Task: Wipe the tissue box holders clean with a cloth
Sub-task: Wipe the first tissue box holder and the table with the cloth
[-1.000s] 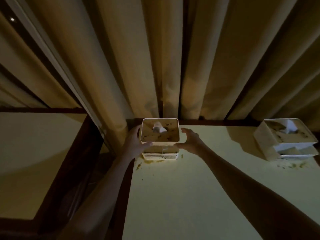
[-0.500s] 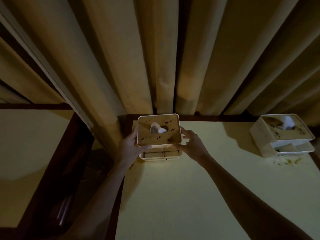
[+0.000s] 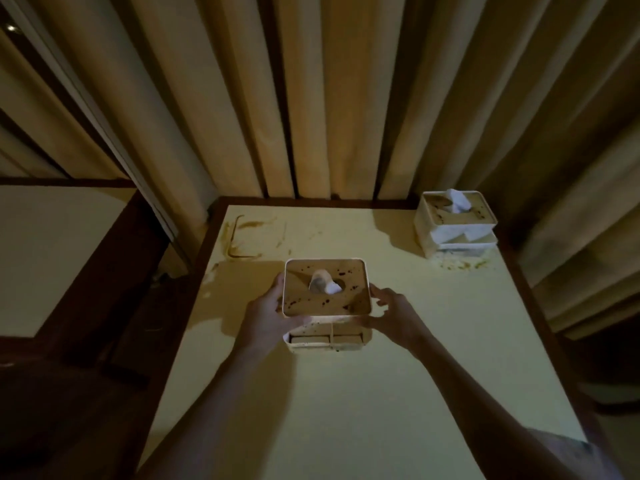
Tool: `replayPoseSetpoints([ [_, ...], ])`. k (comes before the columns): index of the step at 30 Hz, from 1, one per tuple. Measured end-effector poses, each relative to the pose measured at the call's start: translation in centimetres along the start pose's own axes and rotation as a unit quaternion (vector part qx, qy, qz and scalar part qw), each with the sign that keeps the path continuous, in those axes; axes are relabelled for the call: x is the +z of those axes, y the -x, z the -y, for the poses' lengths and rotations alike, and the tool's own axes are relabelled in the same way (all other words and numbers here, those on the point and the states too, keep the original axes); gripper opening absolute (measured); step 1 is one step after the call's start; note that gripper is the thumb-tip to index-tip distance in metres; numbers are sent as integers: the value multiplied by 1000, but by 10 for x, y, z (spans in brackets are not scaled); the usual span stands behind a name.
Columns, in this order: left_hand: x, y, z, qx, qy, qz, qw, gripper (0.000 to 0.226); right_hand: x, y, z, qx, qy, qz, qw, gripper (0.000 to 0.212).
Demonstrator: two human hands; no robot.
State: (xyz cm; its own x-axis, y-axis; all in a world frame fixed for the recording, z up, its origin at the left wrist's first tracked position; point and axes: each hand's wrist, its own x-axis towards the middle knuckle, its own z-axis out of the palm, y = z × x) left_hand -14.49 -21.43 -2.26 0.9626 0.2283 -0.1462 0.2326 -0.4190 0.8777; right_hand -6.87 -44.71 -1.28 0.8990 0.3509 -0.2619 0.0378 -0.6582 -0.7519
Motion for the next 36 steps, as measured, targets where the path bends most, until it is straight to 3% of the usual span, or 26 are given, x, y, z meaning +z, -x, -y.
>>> replayPoseSetpoints([
  [10, 47, 54, -4, -11, -25, 20, 999, 102, 1, 67, -53, 28, -50, -18, 998, 75],
  [17, 51, 54, 7, -46, 28, 14, 998, 105, 4, 62, -53, 26, -55, -3, 998, 72],
  [25, 45, 48, 17, -59, 1, 19, 998, 104, 21, 51, -59, 47, -65, 8, 997, 74],
  [31, 44, 52, 18, -50, -121, 35, 991, 103, 25, 54, -67, 54, -69, 3, 996, 77],
  [33, 53, 62, 8, -7, -193, -11, 981, 98, 21, 67, -78, 63, -78, -15, 995, 76],
  [36, 80, 82, -16, 174, -279, -34, 944, 76, 2, 107, -113, 64, -71, -59, 994, 62],
])
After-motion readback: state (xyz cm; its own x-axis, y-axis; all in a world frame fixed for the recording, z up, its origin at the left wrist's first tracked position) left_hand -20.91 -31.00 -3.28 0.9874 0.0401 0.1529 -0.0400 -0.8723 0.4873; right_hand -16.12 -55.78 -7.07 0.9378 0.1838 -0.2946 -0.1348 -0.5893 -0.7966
